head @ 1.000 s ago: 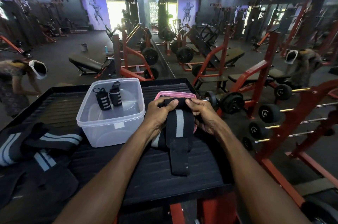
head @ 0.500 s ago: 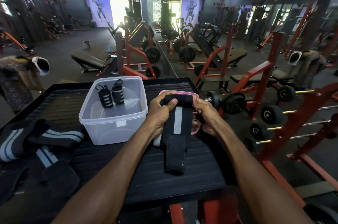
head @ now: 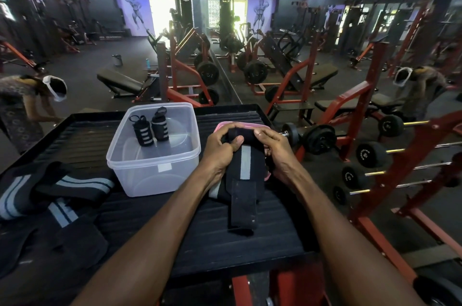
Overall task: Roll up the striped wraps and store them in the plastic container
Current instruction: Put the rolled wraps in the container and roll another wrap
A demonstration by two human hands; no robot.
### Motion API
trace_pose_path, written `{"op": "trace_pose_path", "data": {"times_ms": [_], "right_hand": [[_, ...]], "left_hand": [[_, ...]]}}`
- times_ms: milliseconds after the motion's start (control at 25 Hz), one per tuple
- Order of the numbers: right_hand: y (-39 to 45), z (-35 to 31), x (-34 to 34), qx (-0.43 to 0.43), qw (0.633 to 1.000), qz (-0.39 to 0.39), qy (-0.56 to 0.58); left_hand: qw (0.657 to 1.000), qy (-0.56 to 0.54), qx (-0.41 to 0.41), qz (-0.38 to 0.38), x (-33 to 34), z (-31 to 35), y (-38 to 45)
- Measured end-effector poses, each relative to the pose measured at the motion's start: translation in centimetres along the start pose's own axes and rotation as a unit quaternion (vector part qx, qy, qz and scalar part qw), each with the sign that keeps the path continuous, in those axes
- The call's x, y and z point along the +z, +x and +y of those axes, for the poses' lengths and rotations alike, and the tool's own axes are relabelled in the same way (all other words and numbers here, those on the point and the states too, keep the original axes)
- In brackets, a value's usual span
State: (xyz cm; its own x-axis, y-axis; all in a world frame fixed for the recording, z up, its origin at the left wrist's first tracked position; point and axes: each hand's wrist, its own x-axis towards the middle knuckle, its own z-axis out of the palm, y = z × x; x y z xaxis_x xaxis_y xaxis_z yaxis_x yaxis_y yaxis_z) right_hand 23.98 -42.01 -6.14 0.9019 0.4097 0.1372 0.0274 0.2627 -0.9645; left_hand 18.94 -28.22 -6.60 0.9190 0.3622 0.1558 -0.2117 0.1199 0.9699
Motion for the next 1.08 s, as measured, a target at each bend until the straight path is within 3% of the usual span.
{"op": "trace_pose_path", "data": {"times_ms": [240,440,720,920,1080], "right_hand": [[0.0,0.0,-0.7,0.017,1.000,-0.021,-0.009],[0.2,0.2,-0.8,0.045,0.997,-0.059,0.021],[-0.2,-0.3,-1.3,-0.025,0.999,-0.017,-0.034],[0.2,0.1,-1.0,0.020,0.998,-0.053,0.008],[0.3,0.3,-0.8,0.032,0.999,-0.025,-0.007]], "left_hand": [[0.992,-0.072,-0.108,-0.002,-0.4,0.3,0.0],[0.996,-0.055,-0.072,0.011,-0.4,0.4,0.0],[0.989,-0.111,-0.087,-0.049,-0.3,0.3,-0.1],[0.997,-0.058,-0.048,0.002,-0.3,0.1,0.0],[1.000,0.013,-0.011,0.007,-0.5,-0.2,0.1]]}}
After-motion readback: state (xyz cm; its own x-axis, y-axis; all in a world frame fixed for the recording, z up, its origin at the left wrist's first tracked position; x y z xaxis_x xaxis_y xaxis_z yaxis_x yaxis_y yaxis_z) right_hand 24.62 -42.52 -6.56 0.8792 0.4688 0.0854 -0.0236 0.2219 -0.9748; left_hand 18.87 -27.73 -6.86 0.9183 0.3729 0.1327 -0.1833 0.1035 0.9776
